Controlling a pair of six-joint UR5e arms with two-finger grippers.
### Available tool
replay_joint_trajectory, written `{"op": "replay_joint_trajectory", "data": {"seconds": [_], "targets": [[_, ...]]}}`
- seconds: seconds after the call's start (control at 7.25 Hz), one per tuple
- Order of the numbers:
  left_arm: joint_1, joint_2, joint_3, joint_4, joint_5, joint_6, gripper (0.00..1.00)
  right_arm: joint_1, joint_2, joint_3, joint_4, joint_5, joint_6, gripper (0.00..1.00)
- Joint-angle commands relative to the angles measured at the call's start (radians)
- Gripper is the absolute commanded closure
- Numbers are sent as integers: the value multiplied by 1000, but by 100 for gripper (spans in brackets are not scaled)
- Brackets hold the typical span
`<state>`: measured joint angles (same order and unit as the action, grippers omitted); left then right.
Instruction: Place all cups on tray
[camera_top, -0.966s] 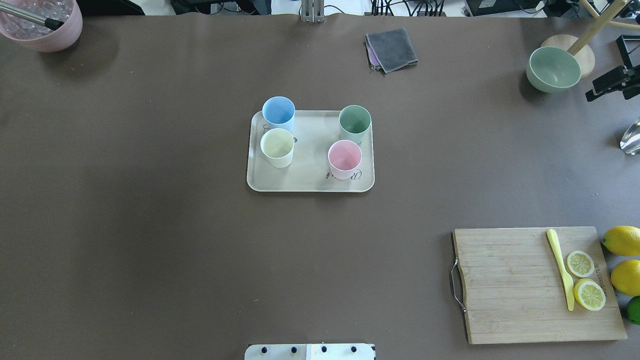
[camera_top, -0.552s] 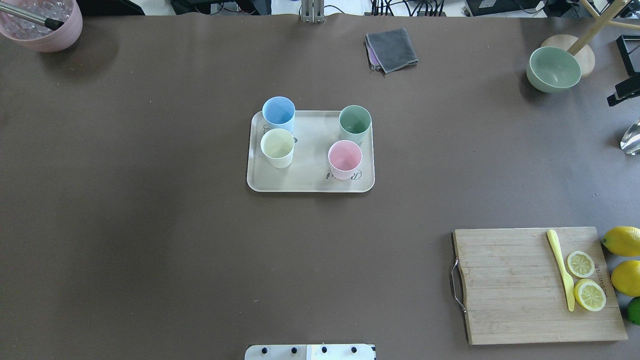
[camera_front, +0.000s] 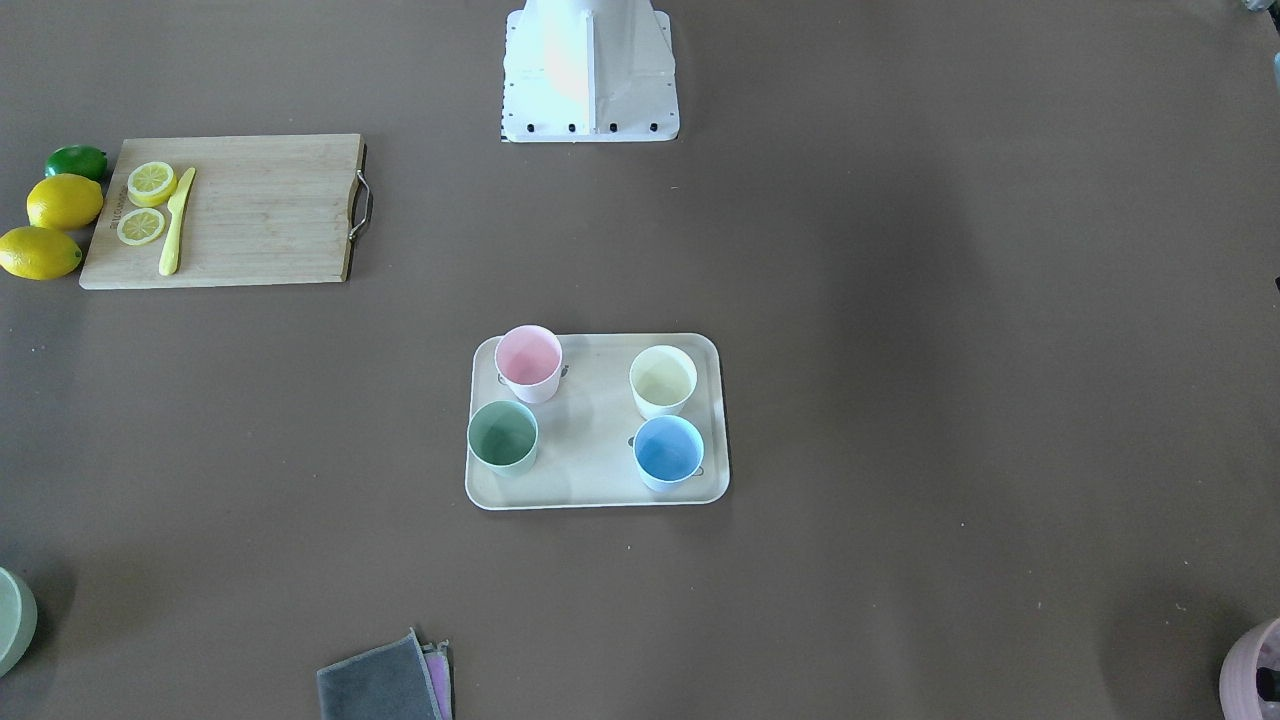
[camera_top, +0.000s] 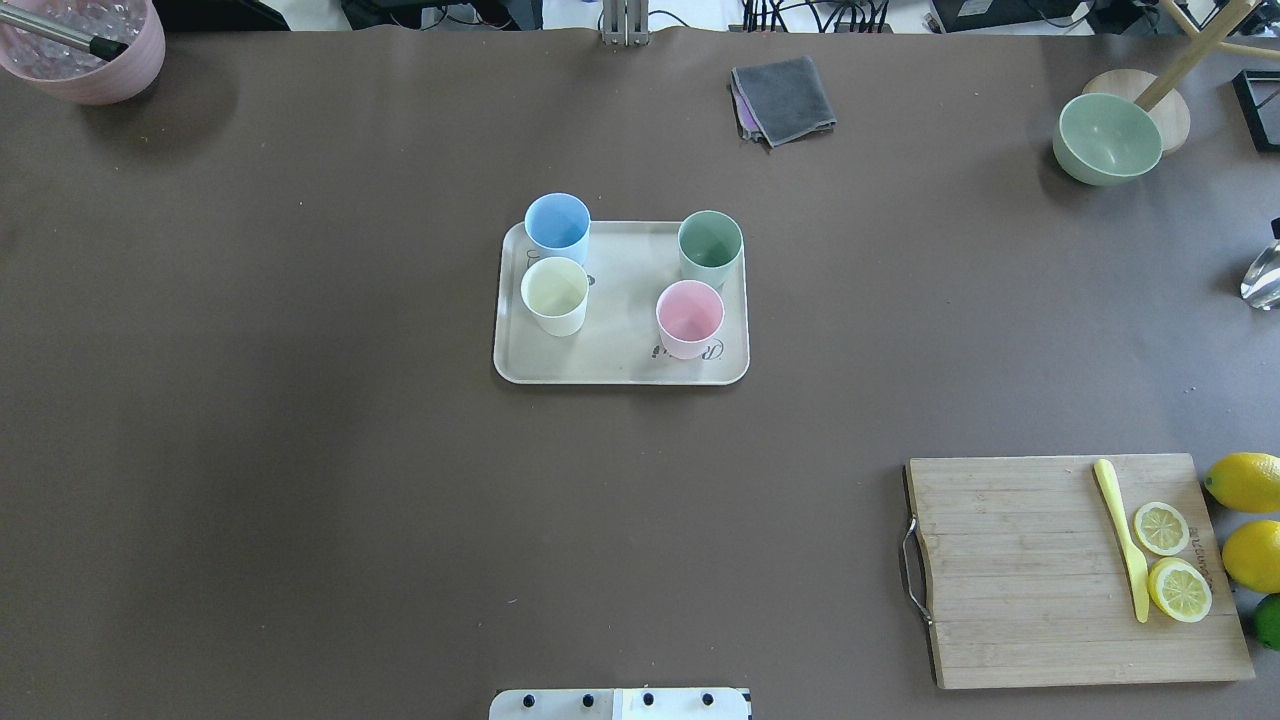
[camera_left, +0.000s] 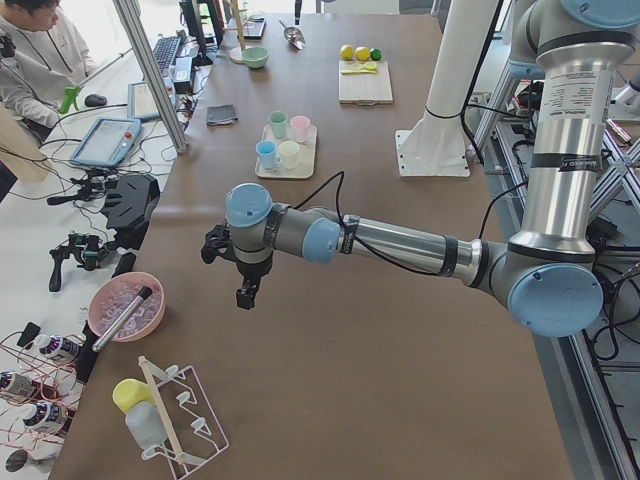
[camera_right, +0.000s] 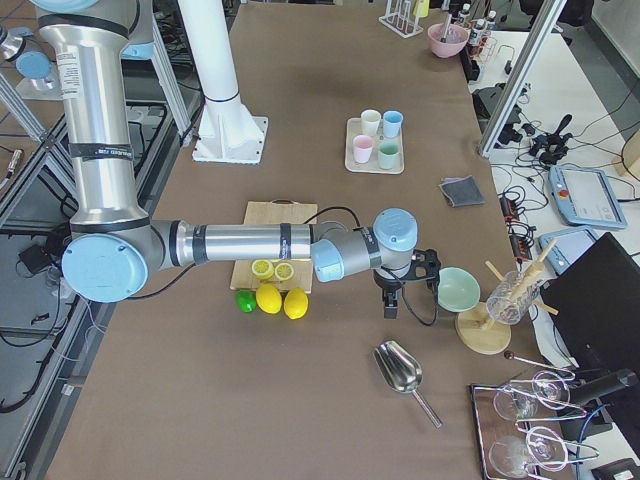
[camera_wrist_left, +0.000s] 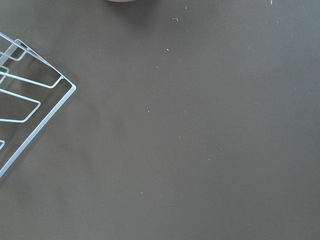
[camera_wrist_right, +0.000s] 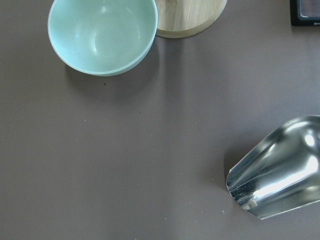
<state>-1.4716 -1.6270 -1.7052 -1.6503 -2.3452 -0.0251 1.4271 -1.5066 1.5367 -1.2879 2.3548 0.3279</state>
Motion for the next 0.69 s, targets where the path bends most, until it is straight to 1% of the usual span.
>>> {"op": "replay_joint_trajectory", "data": {"seconds": [0.0, 0.28, 0.55], "targets": [[1, 2, -1, 1, 0, -10, 2, -1, -4, 0, 1, 1, -3, 0], [-3, 4, 9, 4, 7, -7, 2, -1, -1, -1, 7, 0, -4, 0], [-6, 47, -4, 7, 18, 1, 2, -1, -6, 2, 12, -2, -3, 0]]}}
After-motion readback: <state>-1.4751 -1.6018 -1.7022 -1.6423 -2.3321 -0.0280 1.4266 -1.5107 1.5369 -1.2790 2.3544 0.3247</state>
